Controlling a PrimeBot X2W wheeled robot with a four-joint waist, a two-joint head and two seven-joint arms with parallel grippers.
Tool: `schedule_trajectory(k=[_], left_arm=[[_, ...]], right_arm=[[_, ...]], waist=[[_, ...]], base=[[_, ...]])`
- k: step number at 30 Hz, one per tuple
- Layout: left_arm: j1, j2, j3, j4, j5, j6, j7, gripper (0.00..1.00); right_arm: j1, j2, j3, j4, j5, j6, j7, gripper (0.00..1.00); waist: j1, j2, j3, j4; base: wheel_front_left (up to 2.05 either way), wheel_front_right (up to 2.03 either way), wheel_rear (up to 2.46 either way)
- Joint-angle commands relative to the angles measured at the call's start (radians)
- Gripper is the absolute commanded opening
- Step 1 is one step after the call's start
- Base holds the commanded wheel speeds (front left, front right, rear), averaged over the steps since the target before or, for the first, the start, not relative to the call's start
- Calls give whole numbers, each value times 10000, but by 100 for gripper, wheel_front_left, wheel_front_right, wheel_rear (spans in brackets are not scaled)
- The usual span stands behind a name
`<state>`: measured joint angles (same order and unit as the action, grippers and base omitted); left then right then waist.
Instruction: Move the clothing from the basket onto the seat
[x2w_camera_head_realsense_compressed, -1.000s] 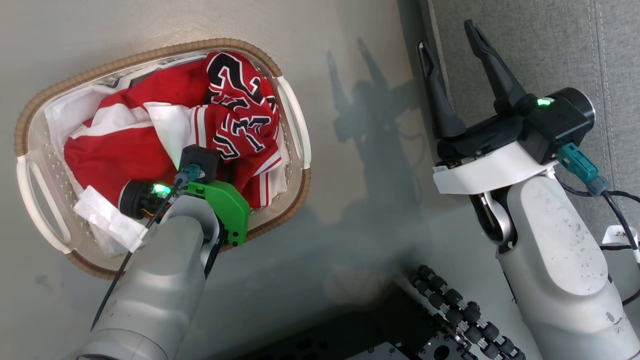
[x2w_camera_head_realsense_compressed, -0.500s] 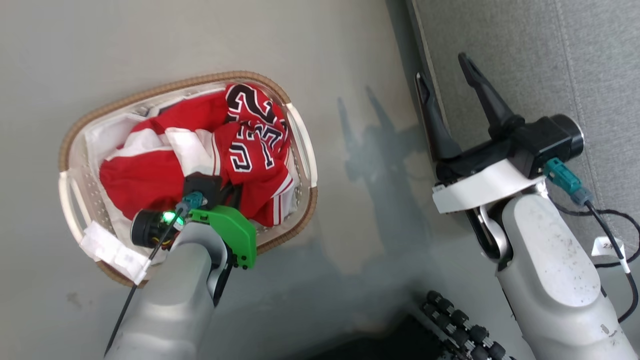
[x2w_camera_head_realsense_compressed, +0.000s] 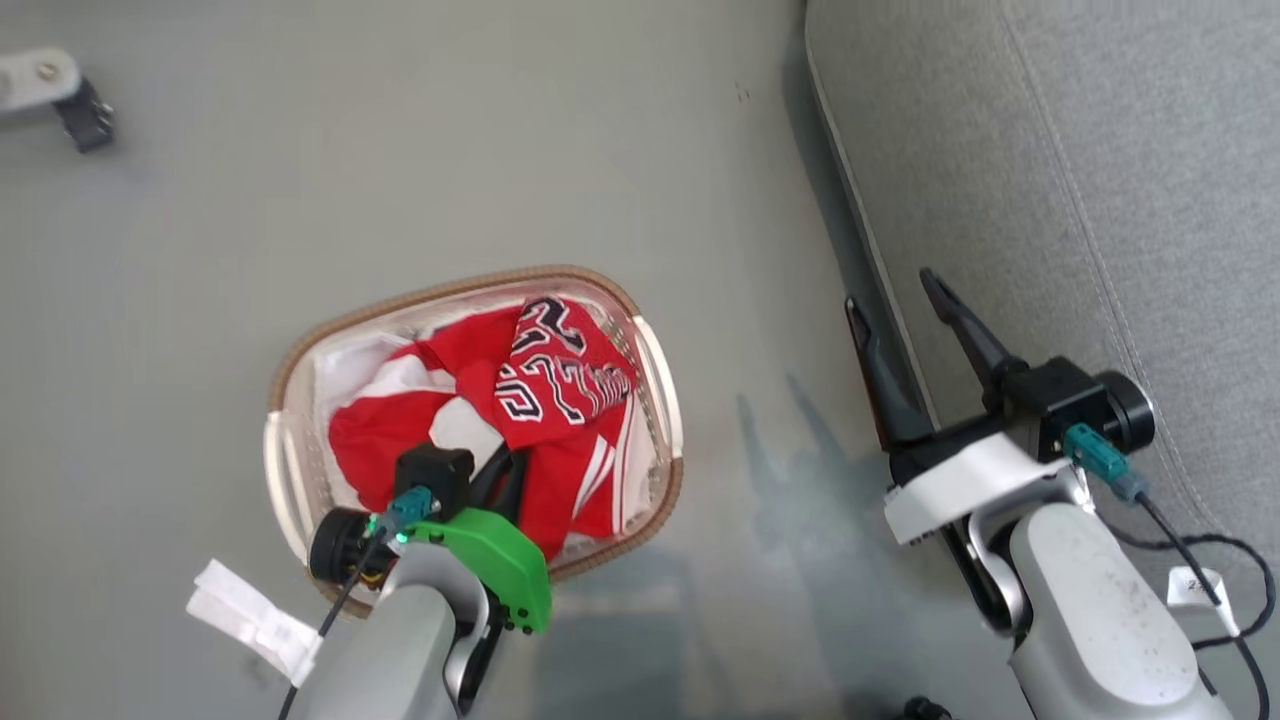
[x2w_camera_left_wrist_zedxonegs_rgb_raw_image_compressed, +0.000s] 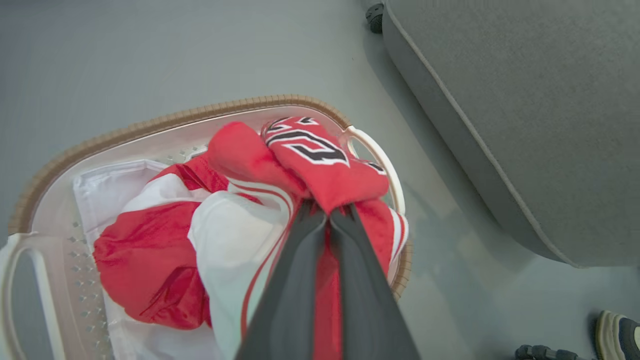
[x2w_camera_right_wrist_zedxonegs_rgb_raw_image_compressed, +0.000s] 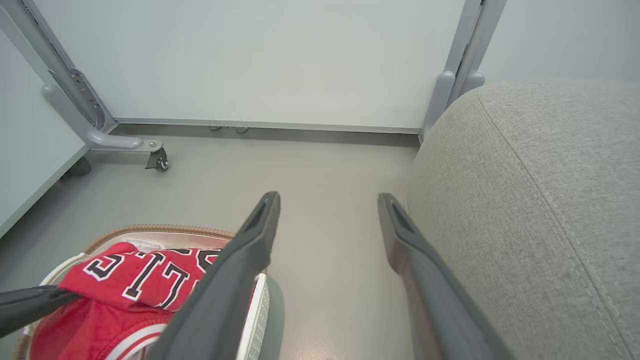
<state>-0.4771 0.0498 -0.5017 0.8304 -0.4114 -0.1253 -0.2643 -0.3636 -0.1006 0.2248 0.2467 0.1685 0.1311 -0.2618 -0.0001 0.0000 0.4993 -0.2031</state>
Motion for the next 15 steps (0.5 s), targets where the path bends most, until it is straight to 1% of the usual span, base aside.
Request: schedule_trajectory(k=[1, 8, 15], left_arm=[[306, 25, 5, -177, 61, -46, -1, 0], [975, 23, 311, -1465, 313, -54, -3, 0], [1109, 27, 374, -2768, 669, -58, -4, 0]], right_arm=[[265, -37, -67, 78, -26, -6, -46, 100], [985, -40, 69, 375, -62, -7, -46, 100], [1493, 49, 27, 500, -158, -7, -46, 100]], waist=[[1, 0, -1297, 874], [1, 0, -2328, 1297], [1, 0, -3113, 1462]], base=[[0, 0, 0], [0, 0, 0], [0, 0, 0]])
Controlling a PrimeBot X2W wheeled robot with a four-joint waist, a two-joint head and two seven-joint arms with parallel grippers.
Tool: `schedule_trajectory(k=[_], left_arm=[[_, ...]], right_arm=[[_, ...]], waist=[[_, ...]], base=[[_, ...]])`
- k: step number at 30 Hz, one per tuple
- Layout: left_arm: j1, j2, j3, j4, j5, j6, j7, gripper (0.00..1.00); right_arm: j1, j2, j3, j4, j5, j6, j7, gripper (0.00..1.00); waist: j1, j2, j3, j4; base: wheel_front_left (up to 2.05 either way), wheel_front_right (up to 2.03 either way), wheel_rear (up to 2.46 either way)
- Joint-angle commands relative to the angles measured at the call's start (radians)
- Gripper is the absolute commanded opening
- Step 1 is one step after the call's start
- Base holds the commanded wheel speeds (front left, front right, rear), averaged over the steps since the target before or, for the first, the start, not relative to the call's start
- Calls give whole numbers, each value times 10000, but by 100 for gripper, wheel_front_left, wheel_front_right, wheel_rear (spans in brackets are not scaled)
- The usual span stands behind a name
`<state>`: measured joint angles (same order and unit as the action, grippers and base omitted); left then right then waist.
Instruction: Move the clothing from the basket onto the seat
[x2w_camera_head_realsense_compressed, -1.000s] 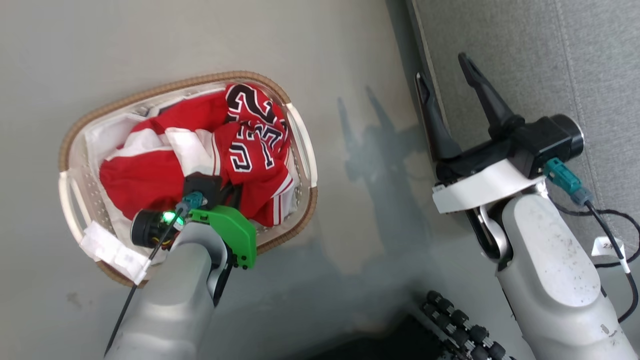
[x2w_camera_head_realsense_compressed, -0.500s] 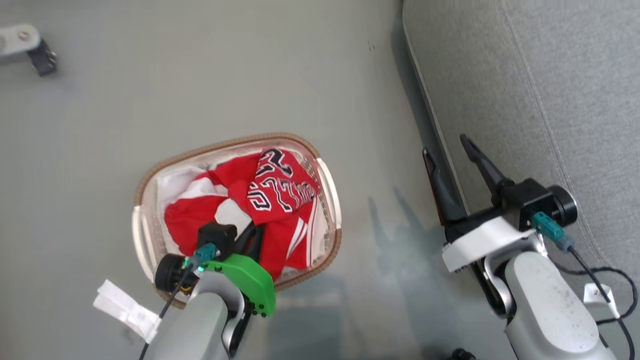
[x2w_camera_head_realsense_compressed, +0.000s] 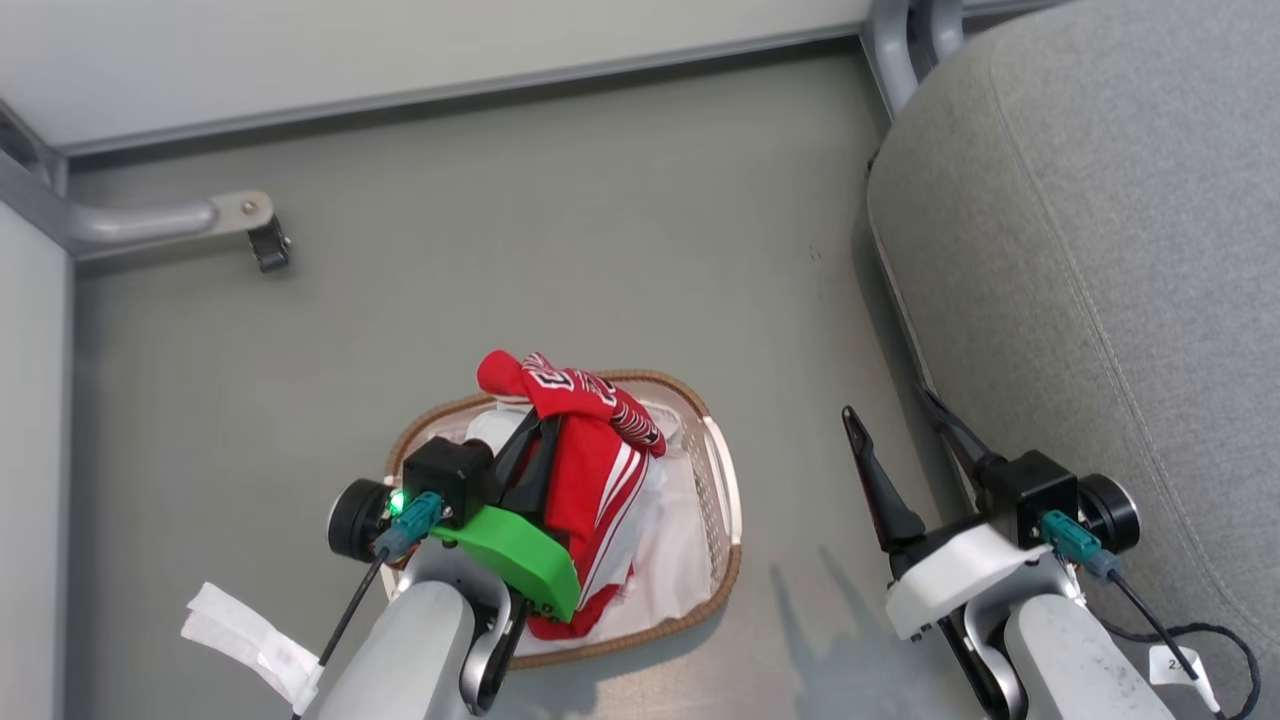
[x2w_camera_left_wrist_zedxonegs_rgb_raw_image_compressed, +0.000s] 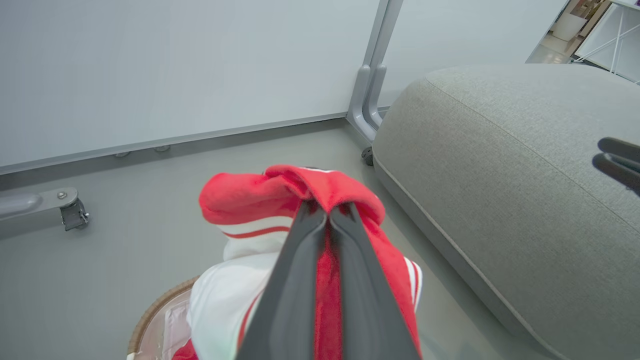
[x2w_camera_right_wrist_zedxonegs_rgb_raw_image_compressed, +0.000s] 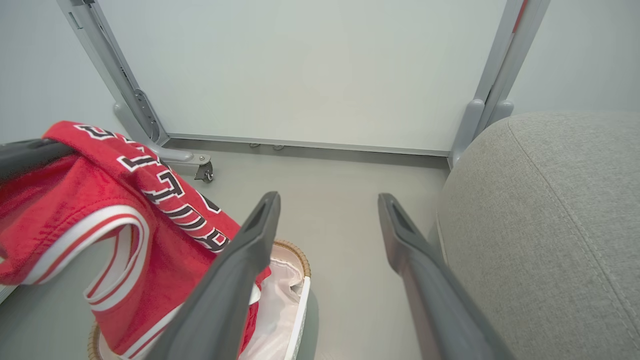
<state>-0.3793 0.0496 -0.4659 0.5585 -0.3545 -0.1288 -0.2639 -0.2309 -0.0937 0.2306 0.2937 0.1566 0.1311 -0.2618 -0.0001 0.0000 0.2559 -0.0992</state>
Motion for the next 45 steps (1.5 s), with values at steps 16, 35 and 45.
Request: schedule_trajectory(k=[16, 35, 45], left_arm=[[-719, 73, 307, -2733, 371, -25, -7, 0], [-897, 29, -446, -3522, -114, -25, -5, 0], [-947, 27, -817, -3517, -431, -26, -6, 0]], right_arm=[[940, 116, -71, 292, -137, -7, -46, 100], [363, 244, 1220, -560, 492, -7, -44, 100], [-752, 211, 2911, -693, 941, -8, -44, 100]], waist=[[1, 0, -1715, 367], [1, 0, -1827, 561], [1, 0, -1722, 814]], base=[[0, 0, 0], [0, 0, 0], [0, 0, 0]])
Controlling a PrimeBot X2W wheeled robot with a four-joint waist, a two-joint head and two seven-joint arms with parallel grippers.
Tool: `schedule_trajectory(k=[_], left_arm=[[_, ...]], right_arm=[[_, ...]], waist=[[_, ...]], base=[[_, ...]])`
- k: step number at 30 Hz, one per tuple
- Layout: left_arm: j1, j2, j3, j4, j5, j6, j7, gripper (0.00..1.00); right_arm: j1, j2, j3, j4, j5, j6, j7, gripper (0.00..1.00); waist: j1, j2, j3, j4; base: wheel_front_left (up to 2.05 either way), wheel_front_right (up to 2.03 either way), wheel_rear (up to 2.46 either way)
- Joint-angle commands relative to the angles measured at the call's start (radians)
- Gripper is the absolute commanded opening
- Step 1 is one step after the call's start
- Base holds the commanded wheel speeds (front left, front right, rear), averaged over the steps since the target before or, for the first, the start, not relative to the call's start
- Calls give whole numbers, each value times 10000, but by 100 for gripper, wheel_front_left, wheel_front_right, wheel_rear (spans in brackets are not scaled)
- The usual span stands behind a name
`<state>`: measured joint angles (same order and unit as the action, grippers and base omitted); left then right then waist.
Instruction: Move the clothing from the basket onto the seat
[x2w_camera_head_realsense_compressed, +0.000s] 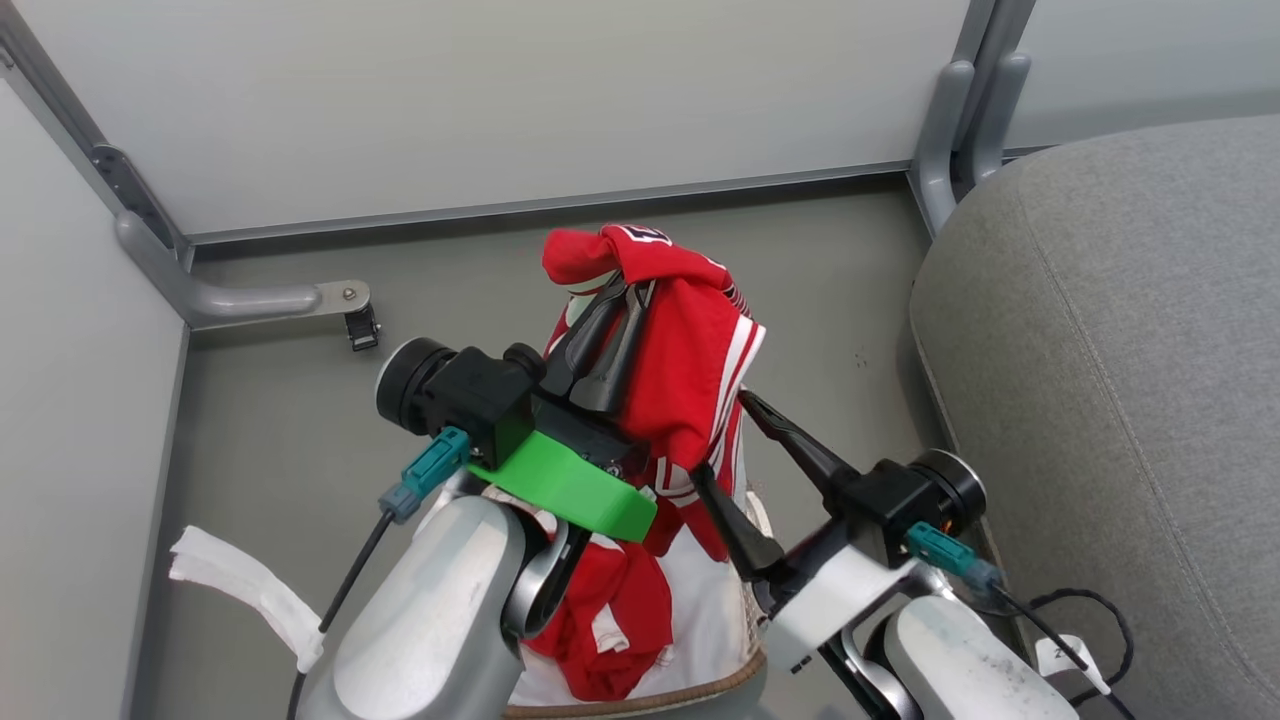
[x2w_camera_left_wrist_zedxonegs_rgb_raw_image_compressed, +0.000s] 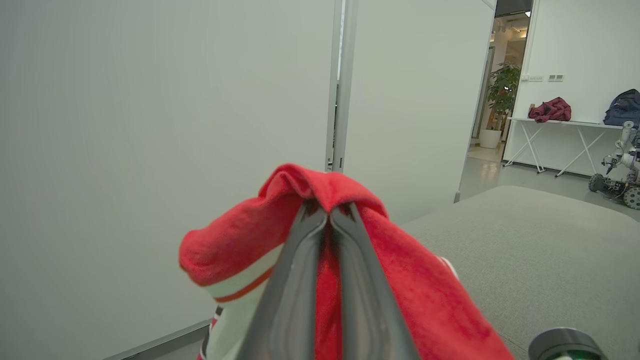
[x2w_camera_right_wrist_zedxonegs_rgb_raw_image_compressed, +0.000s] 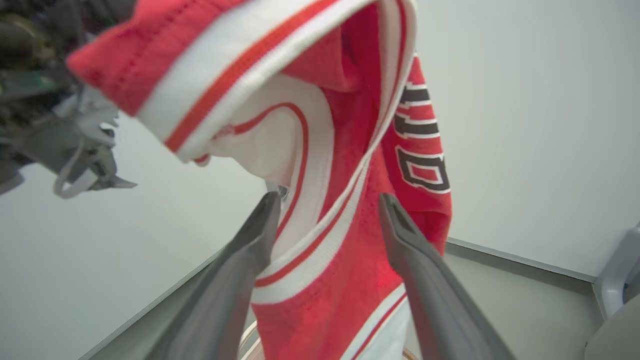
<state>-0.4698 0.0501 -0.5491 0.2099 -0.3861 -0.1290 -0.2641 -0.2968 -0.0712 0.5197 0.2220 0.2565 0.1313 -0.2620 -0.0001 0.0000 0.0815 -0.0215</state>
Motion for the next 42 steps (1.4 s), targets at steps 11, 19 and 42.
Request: schedule_trajectory(k=[11, 19, 42], left_arm=[[-151, 22, -600, -211, -615, -5, -5, 0], [106, 17, -467, -74, -479, 173, -3, 100], [896, 30, 119, 682, 644, -4, 0, 100]], right_arm=[[-1170, 143, 571, 2096, -402, -10, -42, 20], [-736, 168, -408, 1392, -662, -10, -42, 0], [-81, 185, -2616, -1240, -591, -10, -45, 0]], waist=[[1, 0, 71, 434], [1, 0, 198, 258], [1, 0, 724, -3693]], base=[[0, 0, 0], [0, 0, 0], [0, 0, 0]])
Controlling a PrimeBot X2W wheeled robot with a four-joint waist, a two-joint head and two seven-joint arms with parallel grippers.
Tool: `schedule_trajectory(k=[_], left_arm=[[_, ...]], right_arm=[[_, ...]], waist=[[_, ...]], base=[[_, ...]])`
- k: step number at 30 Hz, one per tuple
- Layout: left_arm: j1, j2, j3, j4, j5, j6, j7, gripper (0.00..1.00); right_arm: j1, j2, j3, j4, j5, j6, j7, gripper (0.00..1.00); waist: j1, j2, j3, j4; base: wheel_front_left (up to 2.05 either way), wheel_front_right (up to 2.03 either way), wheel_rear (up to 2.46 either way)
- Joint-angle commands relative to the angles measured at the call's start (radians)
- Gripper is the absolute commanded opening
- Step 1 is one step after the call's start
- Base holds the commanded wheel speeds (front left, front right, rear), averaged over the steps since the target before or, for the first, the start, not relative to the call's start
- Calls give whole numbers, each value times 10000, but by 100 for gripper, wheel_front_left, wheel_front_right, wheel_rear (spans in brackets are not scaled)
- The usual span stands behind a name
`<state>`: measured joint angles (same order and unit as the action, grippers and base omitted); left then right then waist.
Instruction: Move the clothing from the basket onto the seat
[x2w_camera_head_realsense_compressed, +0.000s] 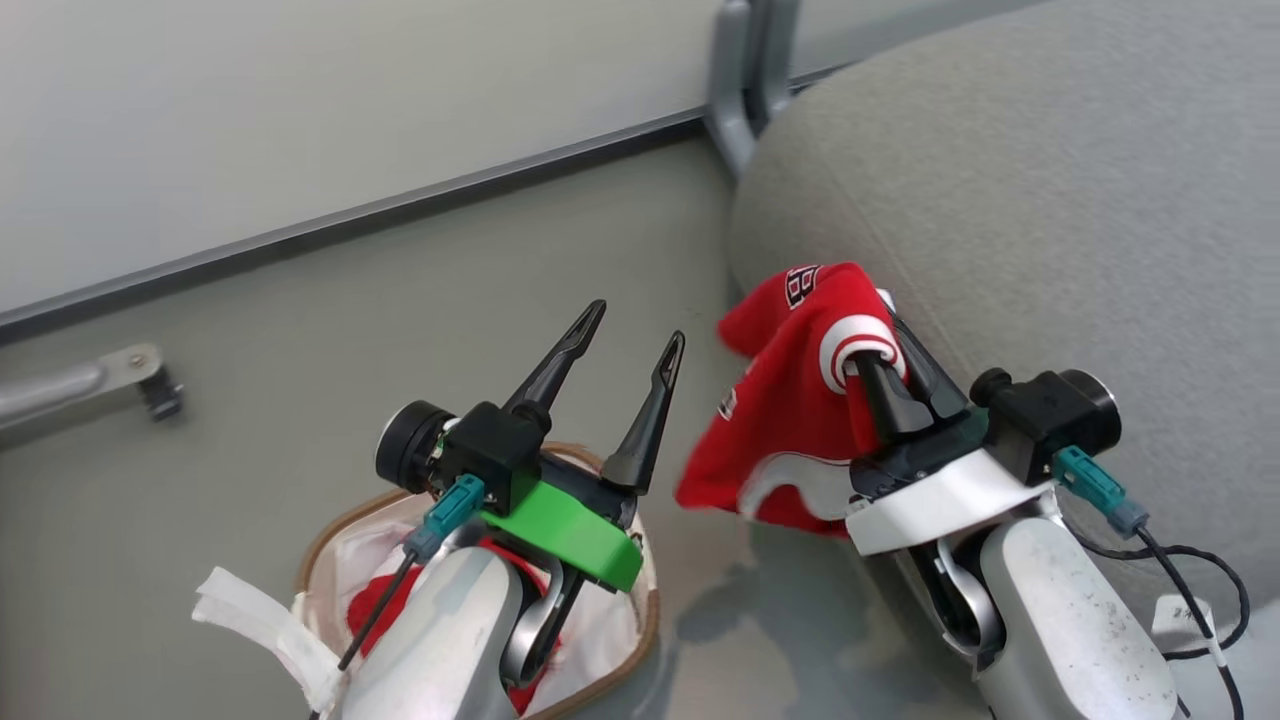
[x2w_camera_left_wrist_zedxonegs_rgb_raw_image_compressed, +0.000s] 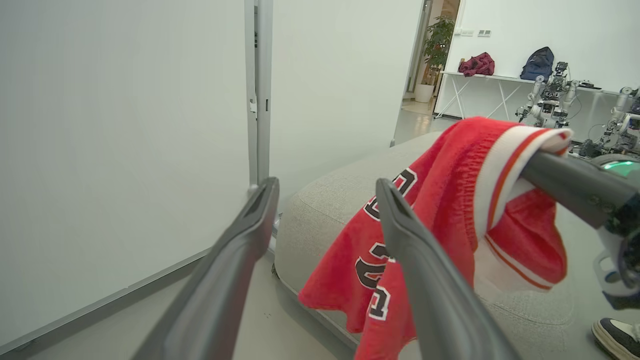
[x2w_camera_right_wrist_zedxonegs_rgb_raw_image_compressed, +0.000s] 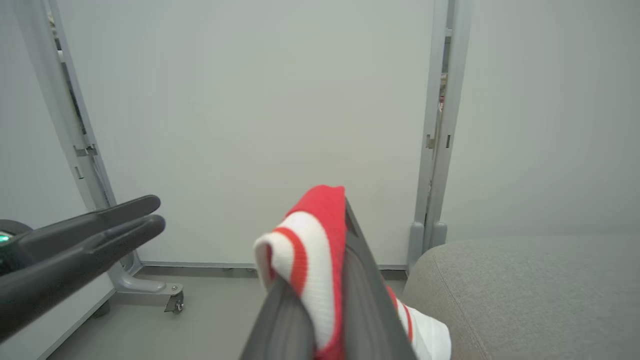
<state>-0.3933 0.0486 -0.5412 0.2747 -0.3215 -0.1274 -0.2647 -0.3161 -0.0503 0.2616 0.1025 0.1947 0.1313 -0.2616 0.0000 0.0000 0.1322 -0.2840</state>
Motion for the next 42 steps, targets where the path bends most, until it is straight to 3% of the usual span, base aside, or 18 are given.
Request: schedule_trajectory(k=[1, 8, 24, 34, 42], left_arm=[[128, 46, 56, 36, 2, -23, 6, 100], [36, 50, -144, 186, 118, -34, 6, 100], [-437, 56, -1280, 761, -355, -38, 6, 100], [-577, 130, -989, 1178, 84, -39, 6, 100], [-723, 429, -529, 1223, 493, -39, 6, 100]], right_arm=[[132, -22, -82, -96, 60, -10, -49, 0], [114, -22, -391, -343, 161, -10, -49, 0], [-82, -176, -1937, -815, -282, -10, -49, 0], [-3196, -1931, -2099, -160, -586, -10, -49, 0], [-6115, -3064, -2413, 1234, -955, -10, -46, 0]], waist=[[0, 0, 248, -1246], [0, 0, 490, -2446], [0, 0, 1025, -2646], [0, 0, 2004, -2609], [0, 0, 3077, -2465]], base=[[0, 0, 0], [0, 0, 0], [0, 0, 0], [0, 0, 0], [0, 0, 0]])
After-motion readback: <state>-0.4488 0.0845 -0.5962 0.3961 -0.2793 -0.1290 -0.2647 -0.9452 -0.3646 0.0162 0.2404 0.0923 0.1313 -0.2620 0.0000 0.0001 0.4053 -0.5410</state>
